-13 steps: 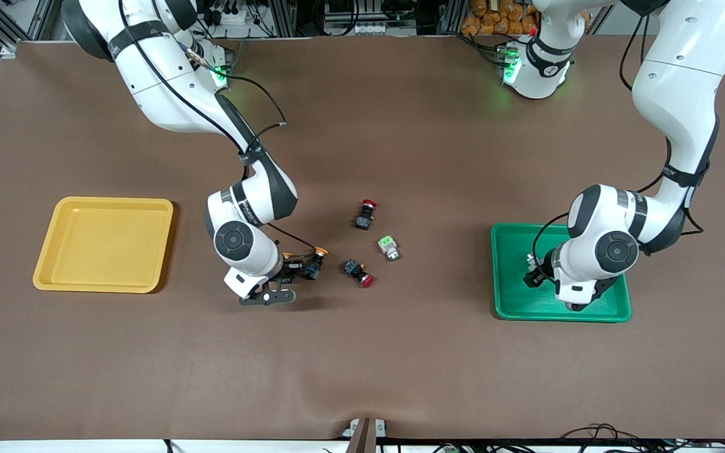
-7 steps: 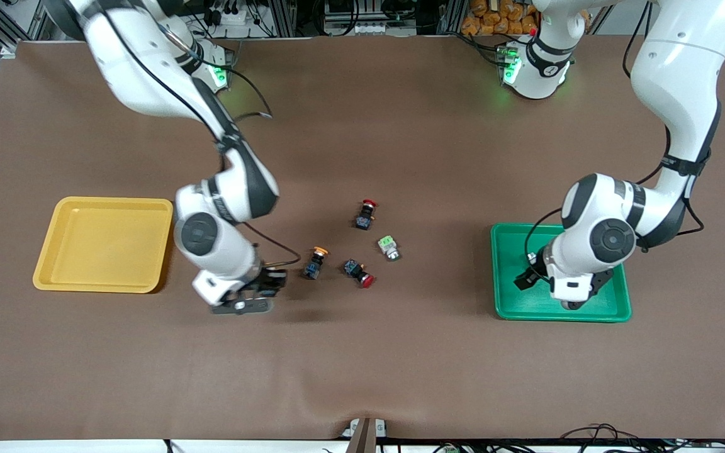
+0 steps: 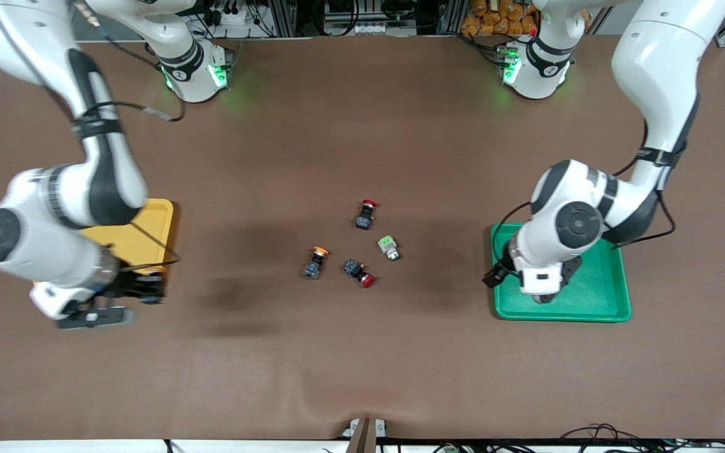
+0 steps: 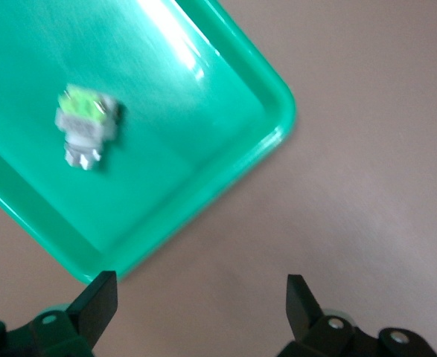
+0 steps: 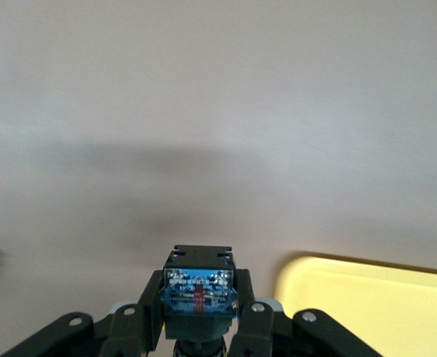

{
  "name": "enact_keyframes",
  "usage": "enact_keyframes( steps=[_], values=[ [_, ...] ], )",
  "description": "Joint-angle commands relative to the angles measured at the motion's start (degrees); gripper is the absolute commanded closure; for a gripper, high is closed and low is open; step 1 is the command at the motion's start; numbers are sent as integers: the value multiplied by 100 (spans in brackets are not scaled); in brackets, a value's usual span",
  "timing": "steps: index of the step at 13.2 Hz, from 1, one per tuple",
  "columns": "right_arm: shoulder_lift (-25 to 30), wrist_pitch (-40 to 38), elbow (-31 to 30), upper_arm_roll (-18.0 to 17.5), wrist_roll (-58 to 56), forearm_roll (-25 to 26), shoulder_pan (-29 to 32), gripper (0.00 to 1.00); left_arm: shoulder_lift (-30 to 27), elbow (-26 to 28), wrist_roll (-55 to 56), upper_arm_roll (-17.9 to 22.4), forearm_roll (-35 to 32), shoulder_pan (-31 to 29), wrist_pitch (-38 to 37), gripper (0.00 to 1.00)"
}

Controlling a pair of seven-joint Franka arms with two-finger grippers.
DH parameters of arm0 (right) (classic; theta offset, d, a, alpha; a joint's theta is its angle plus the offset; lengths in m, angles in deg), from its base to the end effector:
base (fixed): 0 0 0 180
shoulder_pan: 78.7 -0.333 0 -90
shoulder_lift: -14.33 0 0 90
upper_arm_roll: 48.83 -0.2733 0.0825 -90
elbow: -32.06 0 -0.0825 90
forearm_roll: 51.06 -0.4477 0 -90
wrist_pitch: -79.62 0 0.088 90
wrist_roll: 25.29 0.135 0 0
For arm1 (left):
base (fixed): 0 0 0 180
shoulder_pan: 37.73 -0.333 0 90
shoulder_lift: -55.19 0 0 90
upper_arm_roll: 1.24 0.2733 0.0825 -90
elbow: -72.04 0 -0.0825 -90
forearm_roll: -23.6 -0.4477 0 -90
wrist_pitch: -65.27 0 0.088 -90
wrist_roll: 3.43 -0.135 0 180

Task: Place green and yellow buttons in trays
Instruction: 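Drop the green switch in the green tray while the right gripper drops orange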

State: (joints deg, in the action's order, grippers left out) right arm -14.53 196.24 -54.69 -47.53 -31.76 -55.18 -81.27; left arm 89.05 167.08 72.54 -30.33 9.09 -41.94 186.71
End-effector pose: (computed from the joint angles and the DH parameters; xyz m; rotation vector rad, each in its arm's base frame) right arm 0.7336 0.0236 0.2802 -3.0843 -0.1642 -0.0313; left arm 0.6497 -0.2659 0.1962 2.8752 1.2481 -0.1244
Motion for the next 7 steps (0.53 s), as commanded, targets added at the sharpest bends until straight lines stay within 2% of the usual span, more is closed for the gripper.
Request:
enact_keyframes(
  steps=[1, 5, 6, 7],
  values=[
    [39, -174, -193, -156, -1271, -9, 983, 92, 340, -381, 662, 0, 71, 437, -94, 0],
    [-250, -131, -229, -156, -2926, -10, 2126, 90, 552, -487, 1384, 35, 1, 973, 37, 0],
    [-399, -104, -211, -165, -3426, -36, 2408, 81, 578, -478, 1533, 35, 1, 1053, 221, 0],
    [-496, -95, -185, -174, -3822, -62, 2541, 51, 639, -469, 1683, 35, -17, 1097, 379, 0]
  ],
)
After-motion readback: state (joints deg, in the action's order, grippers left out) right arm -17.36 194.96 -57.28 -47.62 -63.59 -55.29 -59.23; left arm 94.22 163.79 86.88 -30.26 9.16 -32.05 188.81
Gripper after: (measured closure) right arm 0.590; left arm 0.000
